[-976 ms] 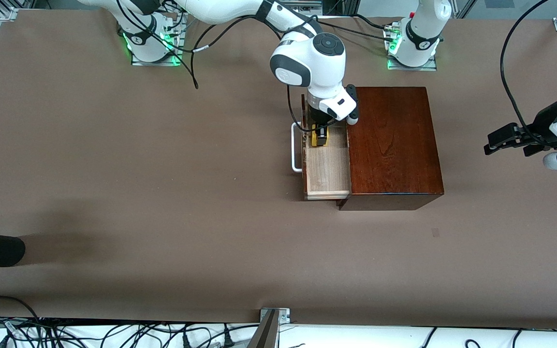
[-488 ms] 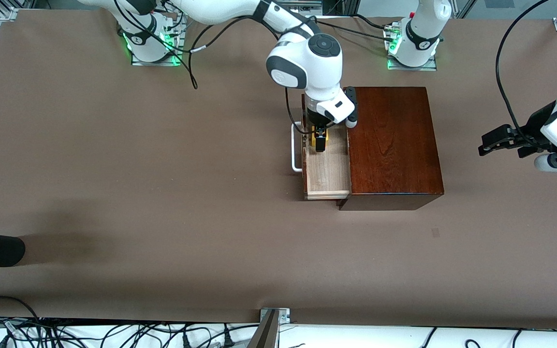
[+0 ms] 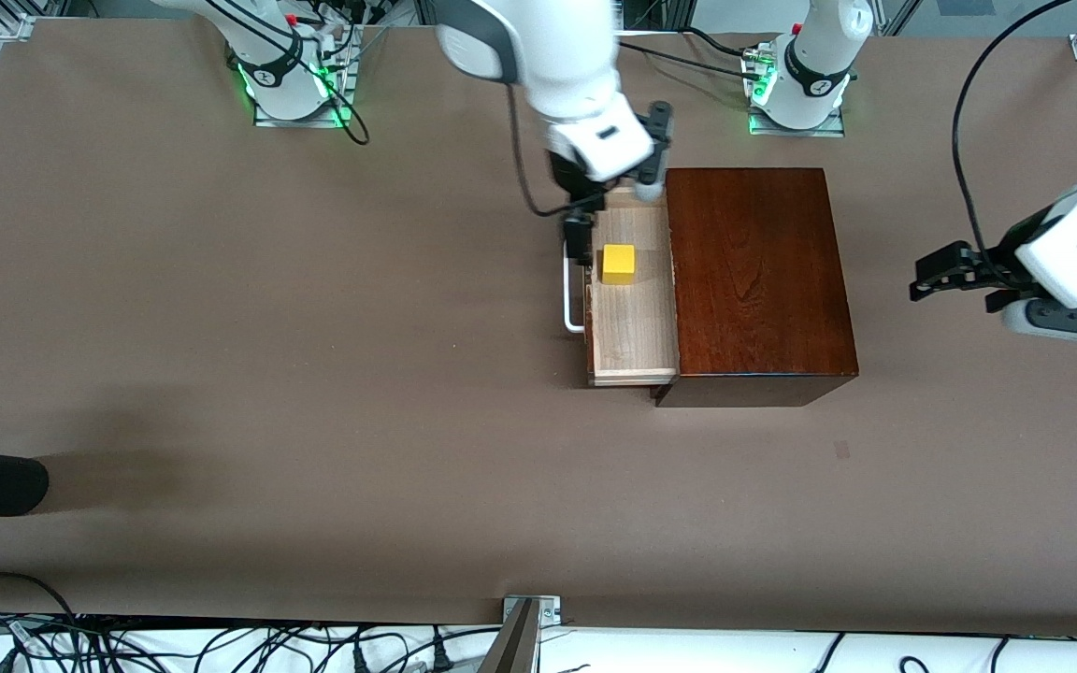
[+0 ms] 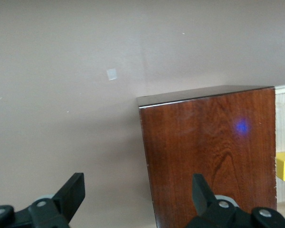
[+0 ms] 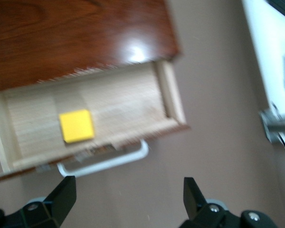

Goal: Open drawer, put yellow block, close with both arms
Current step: 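Open the right gripper and withdraw it while the left gripper approaches, then push the drawer shut with the left gripper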

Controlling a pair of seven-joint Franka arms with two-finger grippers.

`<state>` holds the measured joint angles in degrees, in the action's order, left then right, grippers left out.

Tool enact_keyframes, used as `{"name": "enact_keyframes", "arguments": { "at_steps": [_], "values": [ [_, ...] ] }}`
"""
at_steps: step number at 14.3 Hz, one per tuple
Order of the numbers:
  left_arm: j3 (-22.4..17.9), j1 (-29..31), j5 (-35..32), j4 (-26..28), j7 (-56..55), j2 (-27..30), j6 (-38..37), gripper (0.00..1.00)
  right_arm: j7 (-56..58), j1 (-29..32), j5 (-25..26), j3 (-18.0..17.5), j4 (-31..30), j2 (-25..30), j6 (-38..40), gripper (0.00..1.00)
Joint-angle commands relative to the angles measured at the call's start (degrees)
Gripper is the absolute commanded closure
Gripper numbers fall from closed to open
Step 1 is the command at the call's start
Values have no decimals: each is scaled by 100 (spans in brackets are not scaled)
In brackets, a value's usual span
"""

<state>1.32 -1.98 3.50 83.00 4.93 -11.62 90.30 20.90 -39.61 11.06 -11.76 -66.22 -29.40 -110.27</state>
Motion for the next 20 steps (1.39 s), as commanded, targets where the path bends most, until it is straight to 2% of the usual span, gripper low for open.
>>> {"name": "enact_keyframes", "arguments": {
  "at_steps": [1,2,4,6,9,14,17,19,20],
  "values": [
    [262,-215,168,-135,245,-104,-109,0,1,829,-665,182,-242,539,145,0],
    [359,-311,151,-152,254,-148,-100,0,28,1110,-823,252,-225,610,250,0],
    [500,-452,203,-126,385,-288,-100,0,133,1385,-1070,699,-260,890,338,0],
    [816,-584,317,-196,806,-437,-65,0,90,1490,-1210,1139,-452,1250,934,0],
    [1457,-690,423,-205,1001,-815,-22,0,54,2218,-1562,1185,-1355,2084,1033,0],
    [2310,-944,432,-196,1580,-1324,1048,0,-190,2897,-1581,1211,-2560,3149,1077,0],
    [2391,-1549,309,-196,2221,-1983,2023,0,-946,2906,-1519,1273,-2624,3283,1463,0],
    [2399,-1901,-154,-196,2302,-2335,2683,0,-1324,2906,-1440,1290,-2624,3291,1621,0],
    [2408,-2051,-409,-187,2250,-2328,2773,0,-1534,2906,-1370,1334,-2633,3291,1657,0]
  ]
}}
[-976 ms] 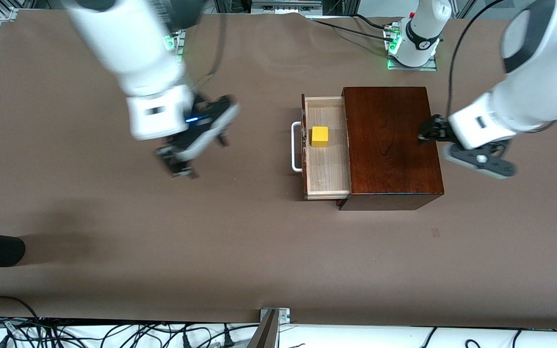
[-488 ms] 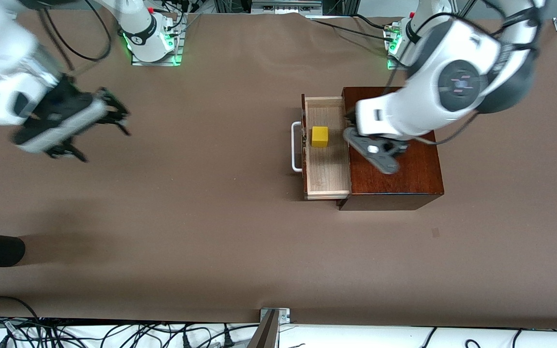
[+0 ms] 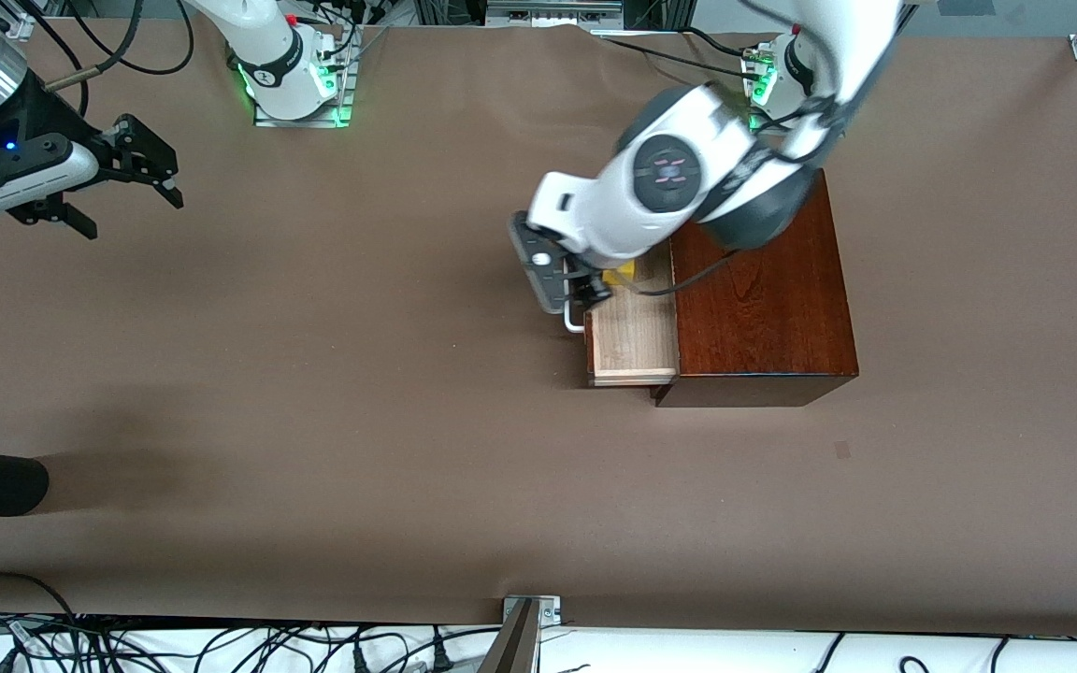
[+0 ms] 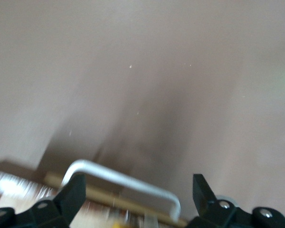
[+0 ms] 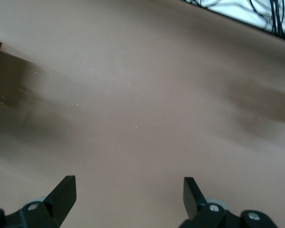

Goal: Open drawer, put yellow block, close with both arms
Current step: 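Push the drawer shut with the left gripper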

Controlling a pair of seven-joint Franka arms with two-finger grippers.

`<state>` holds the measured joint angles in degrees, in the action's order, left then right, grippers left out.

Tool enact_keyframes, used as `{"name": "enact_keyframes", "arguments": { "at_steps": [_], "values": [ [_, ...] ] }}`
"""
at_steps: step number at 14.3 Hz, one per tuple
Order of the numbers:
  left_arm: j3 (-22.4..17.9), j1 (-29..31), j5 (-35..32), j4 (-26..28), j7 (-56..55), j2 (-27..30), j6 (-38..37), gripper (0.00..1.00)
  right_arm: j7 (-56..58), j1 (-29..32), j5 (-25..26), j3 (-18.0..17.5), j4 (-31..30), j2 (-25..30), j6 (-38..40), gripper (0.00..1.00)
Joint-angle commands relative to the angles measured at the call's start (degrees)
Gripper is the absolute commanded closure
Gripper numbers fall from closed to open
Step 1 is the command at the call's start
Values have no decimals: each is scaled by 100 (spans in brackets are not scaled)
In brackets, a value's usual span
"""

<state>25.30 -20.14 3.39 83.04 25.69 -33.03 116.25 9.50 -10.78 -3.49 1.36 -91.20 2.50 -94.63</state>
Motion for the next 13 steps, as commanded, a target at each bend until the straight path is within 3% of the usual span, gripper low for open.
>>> {"name": "enact_keyframes", "arguments": {
  "at_steps": [1,4,13],
  "values": [
    [-7,-444,-670,-191,164,-195,179,0,-597,23,103,57,-126,93,172,0],
    [2,-649,-1287,185,225,-204,100,0,-678,23,357,75,-108,76,172,0],
    [-60,-570,-1297,389,594,-292,-804,0,-660,32,367,111,50,-21,181,0]
  ]
}}
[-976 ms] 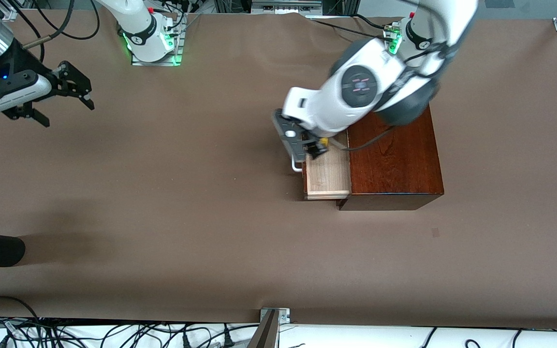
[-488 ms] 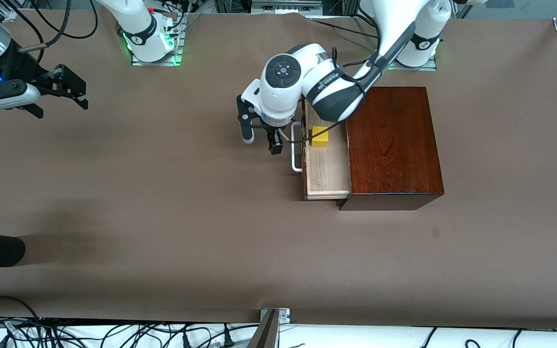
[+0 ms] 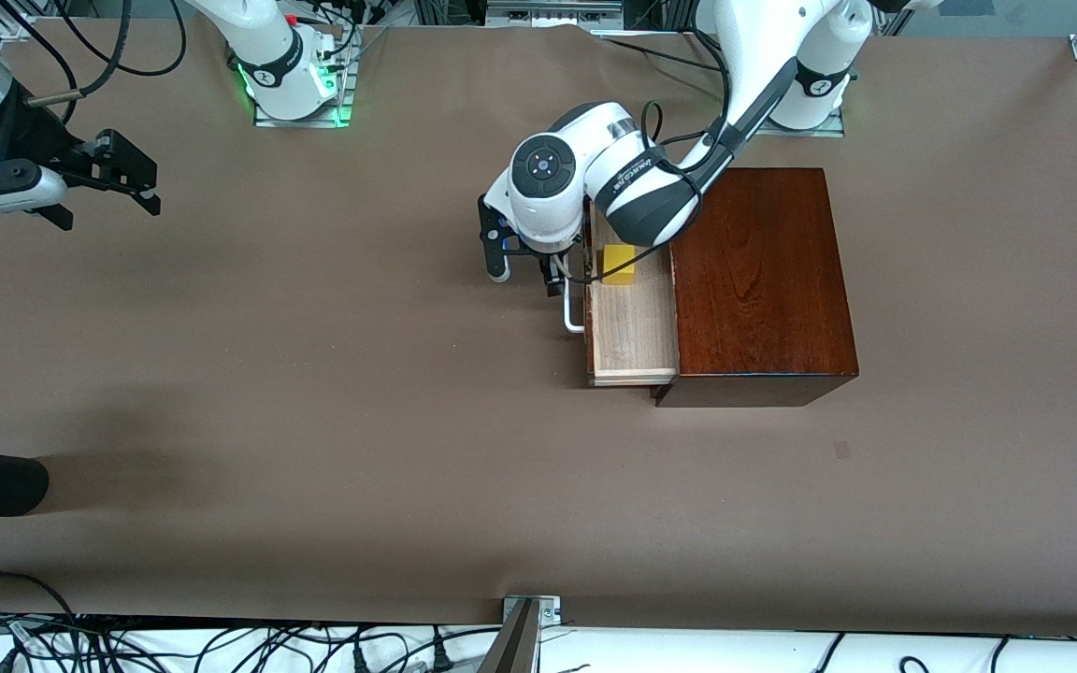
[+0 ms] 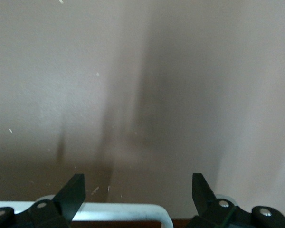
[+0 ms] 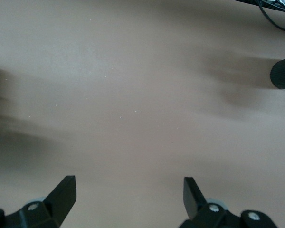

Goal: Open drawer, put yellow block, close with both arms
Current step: 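Push the drawer shut with the left gripper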

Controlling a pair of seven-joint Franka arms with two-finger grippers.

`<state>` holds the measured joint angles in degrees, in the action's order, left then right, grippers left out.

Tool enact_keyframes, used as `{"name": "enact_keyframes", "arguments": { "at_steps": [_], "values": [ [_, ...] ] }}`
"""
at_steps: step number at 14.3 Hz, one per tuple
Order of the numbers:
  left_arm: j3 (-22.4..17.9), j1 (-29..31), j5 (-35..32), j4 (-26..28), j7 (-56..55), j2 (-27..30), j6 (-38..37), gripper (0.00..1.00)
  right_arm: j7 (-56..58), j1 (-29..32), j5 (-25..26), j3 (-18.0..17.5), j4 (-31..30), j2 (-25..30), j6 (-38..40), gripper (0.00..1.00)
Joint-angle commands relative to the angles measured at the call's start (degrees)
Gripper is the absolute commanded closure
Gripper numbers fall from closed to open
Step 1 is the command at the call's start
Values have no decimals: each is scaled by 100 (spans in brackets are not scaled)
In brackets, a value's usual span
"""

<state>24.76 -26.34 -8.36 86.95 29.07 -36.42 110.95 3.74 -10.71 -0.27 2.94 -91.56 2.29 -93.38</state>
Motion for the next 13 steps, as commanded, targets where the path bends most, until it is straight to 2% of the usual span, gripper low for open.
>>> {"name": "enact_keyframes", "arguments": {
  "at_steps": [1,4,10,13],
  "values": [
    [-41,94,-148,-2,266,47,-389,0,-92,-9,79,-92,95,-1,13,0],
    [-41,33,-973,6,266,30,-766,0,-84,-10,80,-75,182,-10,48,0],
    [-67,165,-1001,-38,257,30,-1611,0,-75,17,53,-31,182,-36,22,0],
    [-216,165,-1001,-38,257,21,-1884,0,-84,17,44,-39,182,-36,-5,0]
  ]
}}
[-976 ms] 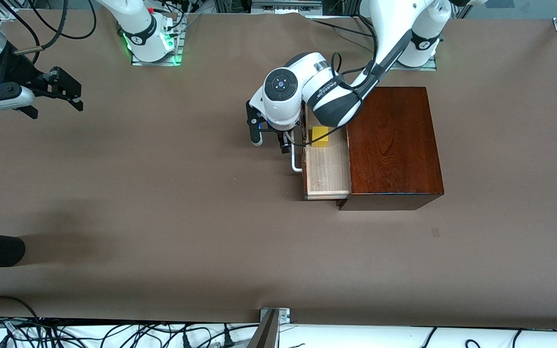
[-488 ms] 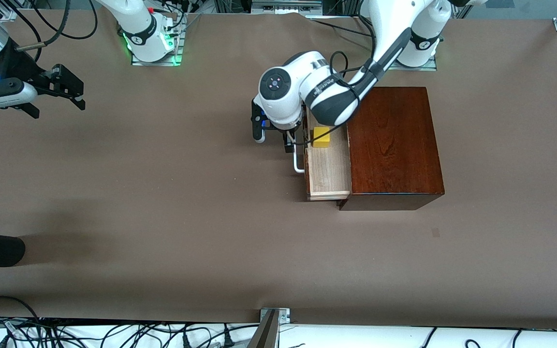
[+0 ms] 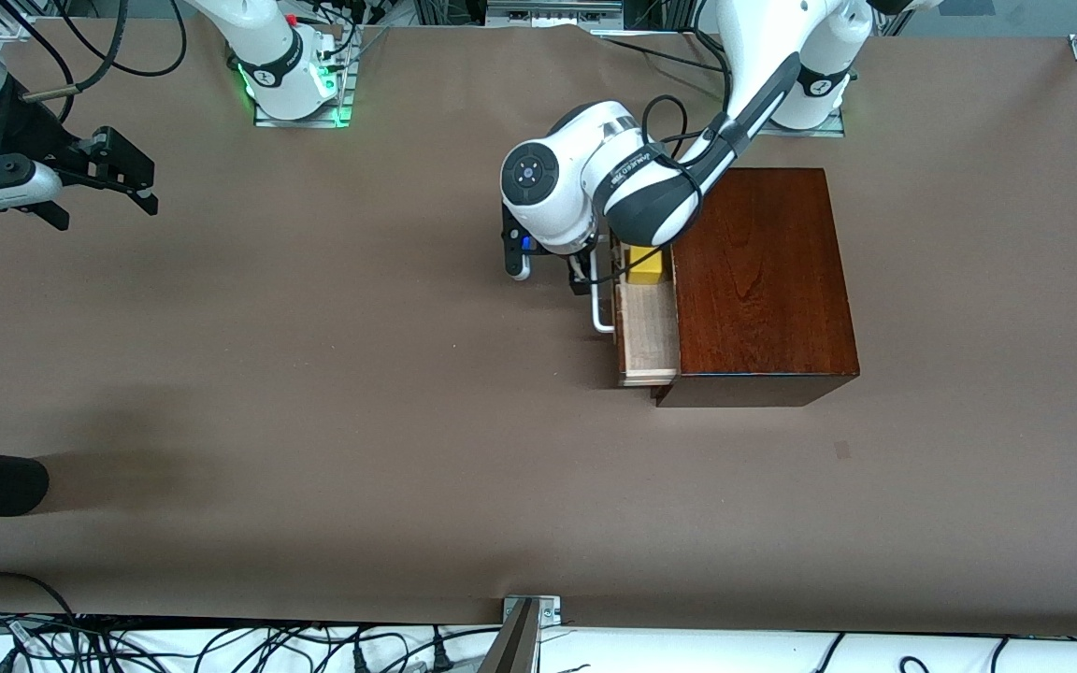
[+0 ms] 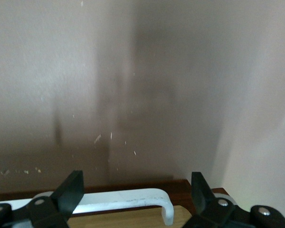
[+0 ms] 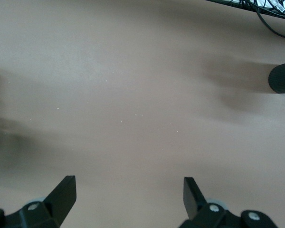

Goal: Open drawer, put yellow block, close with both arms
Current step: 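Push the drawer shut with the left gripper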

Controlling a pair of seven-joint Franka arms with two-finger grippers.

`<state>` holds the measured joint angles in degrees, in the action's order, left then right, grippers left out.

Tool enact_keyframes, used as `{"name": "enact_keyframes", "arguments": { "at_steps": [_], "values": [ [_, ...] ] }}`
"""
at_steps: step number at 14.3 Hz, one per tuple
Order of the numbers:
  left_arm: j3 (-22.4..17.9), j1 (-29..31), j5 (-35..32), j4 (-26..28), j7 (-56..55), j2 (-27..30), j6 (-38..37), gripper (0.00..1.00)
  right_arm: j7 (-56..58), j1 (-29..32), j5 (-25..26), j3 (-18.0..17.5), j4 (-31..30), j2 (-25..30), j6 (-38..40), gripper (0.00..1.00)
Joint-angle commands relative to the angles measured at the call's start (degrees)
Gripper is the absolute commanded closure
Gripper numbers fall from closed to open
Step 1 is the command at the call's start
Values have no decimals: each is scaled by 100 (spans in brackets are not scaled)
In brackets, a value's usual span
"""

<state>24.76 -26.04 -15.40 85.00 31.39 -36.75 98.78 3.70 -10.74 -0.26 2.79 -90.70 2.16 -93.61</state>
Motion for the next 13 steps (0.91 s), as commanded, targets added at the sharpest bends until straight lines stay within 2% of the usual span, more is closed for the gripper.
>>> {"name": "enact_keyframes", "arguments": {
  "at_steps": [1,4,8,10,13],
  "values": [
    [-260,135,-306,166,26,54,-693,0,-79,10,43,-24,97,-23,18,0],
    [-419,135,-306,175,34,45,-886,0,-79,19,43,-24,97,-23,27,0],
    [-393,109,-490,149,34,80,-905,0,-79,19,43,-24,97,-23,35,0],
    [-323,82,-420,96,34,185,-817,0,-88,10,43,-24,97,-23,70,0],
    [116,56,-402,-140,-62,291,-685,0,-97,10,43,-24,97,-23,71,0]
  ]
}}
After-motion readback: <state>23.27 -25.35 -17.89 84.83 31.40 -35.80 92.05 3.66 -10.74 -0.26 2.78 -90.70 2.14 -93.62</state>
